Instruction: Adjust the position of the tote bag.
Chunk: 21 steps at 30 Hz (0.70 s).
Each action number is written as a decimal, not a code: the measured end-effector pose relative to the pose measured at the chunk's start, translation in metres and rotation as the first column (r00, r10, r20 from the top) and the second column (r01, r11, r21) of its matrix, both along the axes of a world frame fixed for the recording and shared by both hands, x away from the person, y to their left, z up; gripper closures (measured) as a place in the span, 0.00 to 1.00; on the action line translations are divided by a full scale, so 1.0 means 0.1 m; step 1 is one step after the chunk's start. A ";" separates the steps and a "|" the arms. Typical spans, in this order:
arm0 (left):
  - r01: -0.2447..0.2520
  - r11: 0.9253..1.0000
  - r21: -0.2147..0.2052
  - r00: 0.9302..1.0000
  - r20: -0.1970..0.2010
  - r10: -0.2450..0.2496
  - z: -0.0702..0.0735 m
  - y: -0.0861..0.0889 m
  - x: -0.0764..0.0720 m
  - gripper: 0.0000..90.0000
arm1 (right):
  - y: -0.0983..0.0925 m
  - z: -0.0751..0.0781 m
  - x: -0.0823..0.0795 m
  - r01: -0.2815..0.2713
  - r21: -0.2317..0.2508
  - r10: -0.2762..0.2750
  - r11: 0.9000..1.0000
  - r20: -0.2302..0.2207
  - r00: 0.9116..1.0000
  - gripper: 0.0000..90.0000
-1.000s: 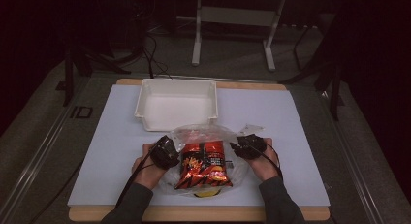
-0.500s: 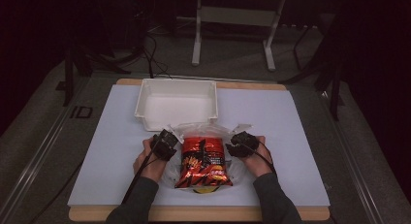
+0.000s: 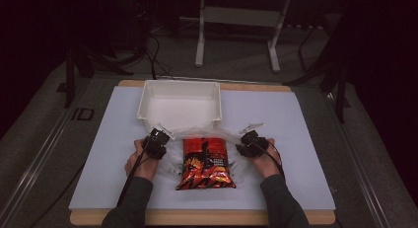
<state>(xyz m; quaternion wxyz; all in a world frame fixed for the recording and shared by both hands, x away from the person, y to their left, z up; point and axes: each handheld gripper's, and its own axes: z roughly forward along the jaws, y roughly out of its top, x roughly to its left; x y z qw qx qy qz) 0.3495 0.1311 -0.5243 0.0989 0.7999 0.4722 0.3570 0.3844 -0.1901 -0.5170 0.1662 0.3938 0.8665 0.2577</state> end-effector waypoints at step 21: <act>0.140 0.972 -0.187 0.989 -0.017 -0.146 0.05 0.08 -0.33 0.73 | -0.05 0.08 -0.07 -0.035 0.059 0.031 0.998 0.059 0.998 0.87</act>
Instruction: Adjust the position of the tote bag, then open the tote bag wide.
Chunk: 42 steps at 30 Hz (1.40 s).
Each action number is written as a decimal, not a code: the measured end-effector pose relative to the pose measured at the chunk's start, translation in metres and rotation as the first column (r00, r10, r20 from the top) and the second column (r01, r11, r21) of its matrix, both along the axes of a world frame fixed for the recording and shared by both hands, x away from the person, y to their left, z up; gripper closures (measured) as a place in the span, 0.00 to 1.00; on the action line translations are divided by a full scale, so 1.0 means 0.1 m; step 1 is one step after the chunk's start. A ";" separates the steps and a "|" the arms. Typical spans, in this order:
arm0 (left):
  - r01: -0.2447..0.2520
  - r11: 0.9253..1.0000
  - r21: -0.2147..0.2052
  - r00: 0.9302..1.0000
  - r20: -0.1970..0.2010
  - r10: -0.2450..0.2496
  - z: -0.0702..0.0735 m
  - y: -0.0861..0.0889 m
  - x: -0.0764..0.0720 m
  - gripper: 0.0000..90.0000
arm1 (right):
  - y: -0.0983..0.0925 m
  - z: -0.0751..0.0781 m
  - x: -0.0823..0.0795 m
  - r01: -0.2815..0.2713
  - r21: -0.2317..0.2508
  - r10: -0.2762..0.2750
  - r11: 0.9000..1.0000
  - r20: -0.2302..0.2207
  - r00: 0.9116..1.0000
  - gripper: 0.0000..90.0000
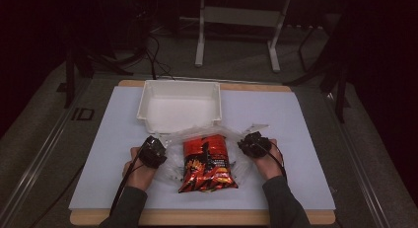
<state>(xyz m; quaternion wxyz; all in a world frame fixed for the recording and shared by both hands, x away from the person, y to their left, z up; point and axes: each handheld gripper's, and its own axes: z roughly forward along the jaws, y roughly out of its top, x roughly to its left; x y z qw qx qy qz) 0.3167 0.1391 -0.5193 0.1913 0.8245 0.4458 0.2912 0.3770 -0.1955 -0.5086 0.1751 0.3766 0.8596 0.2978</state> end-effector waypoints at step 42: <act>0.190 0.898 -0.397 0.980 0.125 -0.153 0.52 0.13 -0.36 0.65 | -0.04 0.23 -0.58 -0.217 0.101 0.206 0.971 0.107 0.973 0.71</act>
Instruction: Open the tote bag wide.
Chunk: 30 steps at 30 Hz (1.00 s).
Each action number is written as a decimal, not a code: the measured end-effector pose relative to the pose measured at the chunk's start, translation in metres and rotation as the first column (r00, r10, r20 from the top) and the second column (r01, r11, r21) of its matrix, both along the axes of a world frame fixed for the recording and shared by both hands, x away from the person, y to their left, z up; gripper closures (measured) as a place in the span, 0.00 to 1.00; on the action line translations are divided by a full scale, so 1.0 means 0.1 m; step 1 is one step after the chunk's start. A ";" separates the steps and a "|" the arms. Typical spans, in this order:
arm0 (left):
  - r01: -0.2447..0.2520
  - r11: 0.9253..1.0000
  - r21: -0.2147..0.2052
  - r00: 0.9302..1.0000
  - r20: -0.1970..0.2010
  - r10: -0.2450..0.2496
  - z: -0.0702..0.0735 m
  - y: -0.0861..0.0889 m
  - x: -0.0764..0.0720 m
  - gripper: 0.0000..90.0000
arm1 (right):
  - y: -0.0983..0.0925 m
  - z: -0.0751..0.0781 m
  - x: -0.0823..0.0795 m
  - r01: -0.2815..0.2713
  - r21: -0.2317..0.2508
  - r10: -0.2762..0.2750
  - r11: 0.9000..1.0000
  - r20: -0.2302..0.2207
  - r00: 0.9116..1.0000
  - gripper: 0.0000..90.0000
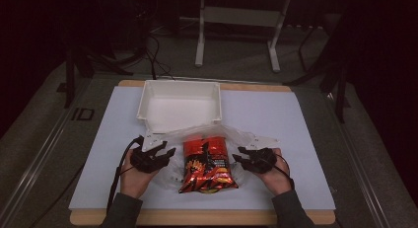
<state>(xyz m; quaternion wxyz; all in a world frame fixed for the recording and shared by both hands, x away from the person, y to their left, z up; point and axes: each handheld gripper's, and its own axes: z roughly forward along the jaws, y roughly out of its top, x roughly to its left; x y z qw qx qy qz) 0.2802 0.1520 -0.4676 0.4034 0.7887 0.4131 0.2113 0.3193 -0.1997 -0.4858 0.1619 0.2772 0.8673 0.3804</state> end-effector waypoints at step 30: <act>0.186 0.977 -0.105 0.978 -0.079 -0.195 -0.13 -0.19 -0.54 0.61 | -0.07 -0.20 -0.34 -0.041 0.023 0.042 0.999 -0.027 0.999 0.83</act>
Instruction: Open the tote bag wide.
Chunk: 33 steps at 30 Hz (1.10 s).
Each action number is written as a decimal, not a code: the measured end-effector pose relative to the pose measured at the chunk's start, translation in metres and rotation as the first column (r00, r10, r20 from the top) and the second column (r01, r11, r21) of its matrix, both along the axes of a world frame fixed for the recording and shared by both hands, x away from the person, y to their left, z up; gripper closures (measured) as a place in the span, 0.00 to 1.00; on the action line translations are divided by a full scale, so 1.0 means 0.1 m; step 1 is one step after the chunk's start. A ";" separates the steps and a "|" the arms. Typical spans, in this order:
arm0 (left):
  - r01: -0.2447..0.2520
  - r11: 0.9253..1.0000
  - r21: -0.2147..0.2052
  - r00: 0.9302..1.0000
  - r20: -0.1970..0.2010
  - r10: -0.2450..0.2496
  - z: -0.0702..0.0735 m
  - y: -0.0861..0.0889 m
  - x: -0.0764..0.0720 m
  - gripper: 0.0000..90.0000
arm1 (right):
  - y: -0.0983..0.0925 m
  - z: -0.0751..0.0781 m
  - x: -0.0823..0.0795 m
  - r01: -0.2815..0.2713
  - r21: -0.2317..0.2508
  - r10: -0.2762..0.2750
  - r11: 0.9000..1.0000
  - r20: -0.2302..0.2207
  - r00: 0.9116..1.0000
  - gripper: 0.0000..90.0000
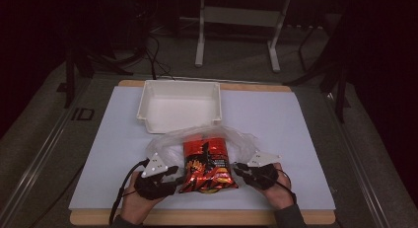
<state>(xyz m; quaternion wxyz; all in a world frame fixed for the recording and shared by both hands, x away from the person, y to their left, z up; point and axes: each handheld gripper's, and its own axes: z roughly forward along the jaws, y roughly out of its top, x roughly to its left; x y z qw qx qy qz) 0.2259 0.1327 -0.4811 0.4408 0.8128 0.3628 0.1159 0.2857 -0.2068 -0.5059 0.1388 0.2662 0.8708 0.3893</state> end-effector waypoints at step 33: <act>0.079 0.989 0.124 0.997 -0.033 -0.076 -0.14 -0.13 -0.11 0.99 | 0.00 -0.16 -0.02 -0.014 -0.007 0.014 1.000 -0.036 0.999 0.79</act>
